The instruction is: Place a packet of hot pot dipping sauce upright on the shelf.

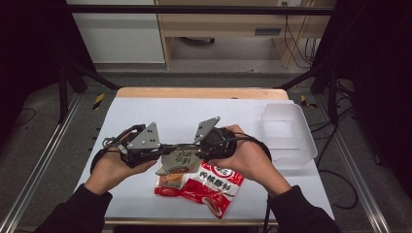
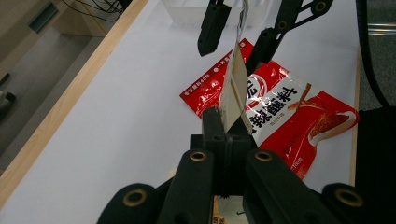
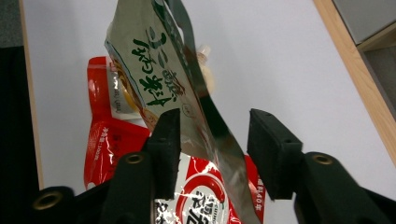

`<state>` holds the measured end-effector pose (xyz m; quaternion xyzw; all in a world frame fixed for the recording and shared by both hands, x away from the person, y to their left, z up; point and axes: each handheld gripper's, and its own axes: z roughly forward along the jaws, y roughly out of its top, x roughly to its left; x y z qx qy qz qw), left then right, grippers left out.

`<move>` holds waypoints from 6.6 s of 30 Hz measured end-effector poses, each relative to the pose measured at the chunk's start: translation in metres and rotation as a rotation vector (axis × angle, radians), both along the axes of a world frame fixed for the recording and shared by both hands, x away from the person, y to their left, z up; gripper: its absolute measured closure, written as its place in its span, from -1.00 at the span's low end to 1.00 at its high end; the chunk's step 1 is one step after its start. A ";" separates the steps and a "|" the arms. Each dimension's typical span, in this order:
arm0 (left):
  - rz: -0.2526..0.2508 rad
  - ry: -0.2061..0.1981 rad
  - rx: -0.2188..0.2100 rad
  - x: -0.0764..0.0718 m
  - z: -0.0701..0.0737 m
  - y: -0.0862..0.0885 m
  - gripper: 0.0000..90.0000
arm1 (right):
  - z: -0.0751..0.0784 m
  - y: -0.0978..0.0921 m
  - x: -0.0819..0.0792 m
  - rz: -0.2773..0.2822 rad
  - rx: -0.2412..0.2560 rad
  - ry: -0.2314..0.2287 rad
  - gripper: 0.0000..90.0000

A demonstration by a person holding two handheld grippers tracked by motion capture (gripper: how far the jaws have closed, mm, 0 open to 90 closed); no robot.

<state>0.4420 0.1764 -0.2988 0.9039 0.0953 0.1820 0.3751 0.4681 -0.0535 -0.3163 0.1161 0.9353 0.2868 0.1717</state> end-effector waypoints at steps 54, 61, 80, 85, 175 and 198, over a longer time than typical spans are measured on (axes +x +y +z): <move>0.293 0.052 -0.114 -0.001 -0.074 0.067 -0.56 | 0.028 -0.051 0.034 -0.079 -0.114 -0.095 1.00; 0.421 0.087 -0.173 -0.025 -0.130 0.115 -0.61 | 0.042 -0.086 0.032 -0.130 -0.116 -0.139 1.00; 0.568 0.029 -0.137 -0.026 -0.148 0.143 -0.72 | 0.055 -0.183 0.010 -0.248 -0.077 -0.187 1.00; 0.594 0.034 -0.138 -0.025 -0.149 0.148 -0.72 | 0.053 -0.211 0.003 -0.276 -0.069 -0.181 1.00; 0.613 0.059 -0.117 -0.023 -0.152 0.148 -0.71 | -0.016 -0.261 -0.012 -0.340 -0.052 0.006 -0.29; 0.604 0.056 -0.115 -0.024 -0.150 0.147 -0.72 | -0.002 -0.158 -0.036 -0.264 0.035 -0.122 -0.51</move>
